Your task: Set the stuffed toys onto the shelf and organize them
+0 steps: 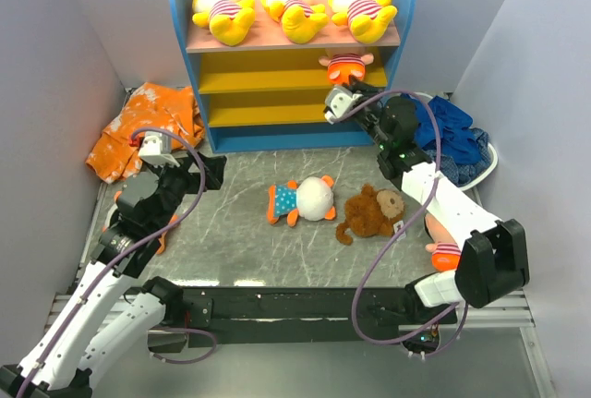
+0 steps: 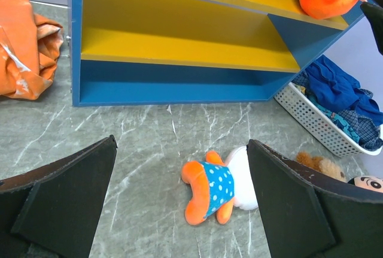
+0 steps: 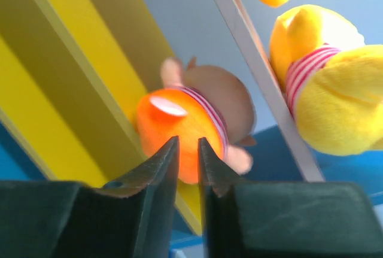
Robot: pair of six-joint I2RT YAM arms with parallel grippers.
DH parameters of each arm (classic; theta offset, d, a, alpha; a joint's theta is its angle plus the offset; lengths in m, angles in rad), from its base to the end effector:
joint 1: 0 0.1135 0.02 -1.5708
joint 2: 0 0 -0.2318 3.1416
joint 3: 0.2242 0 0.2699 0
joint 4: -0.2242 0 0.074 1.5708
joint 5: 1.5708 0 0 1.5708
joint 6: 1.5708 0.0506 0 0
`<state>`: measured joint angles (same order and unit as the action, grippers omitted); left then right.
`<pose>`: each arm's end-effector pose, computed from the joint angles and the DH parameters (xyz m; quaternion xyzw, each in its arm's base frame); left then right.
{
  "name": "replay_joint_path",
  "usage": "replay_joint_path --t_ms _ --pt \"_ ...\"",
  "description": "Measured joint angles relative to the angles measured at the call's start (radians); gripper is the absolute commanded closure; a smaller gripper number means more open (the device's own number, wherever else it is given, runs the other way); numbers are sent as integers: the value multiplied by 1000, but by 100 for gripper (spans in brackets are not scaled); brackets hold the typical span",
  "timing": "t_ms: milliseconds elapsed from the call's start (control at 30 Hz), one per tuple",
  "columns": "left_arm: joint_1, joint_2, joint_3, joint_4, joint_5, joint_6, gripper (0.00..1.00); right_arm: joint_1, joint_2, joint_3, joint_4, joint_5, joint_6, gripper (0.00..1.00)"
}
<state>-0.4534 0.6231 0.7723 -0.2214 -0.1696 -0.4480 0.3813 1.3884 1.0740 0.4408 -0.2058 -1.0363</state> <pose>0.1895 -0.0828 0.3383 -0.0557 0.7297 -0.2398 0.6379 0.3389 0.1470 0.3327 -0.4865 0.4490 -0.1758 0.7286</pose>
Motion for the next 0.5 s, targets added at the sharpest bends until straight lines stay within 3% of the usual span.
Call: replay_joint_path --t_ms 100,500 --pt "0 -4 0 0 0 0 4 6 -6 0 -2 -31 53 93" --pt "0 -11 0 0 -5 1 4 13 123 9 -5 -19 135 97"
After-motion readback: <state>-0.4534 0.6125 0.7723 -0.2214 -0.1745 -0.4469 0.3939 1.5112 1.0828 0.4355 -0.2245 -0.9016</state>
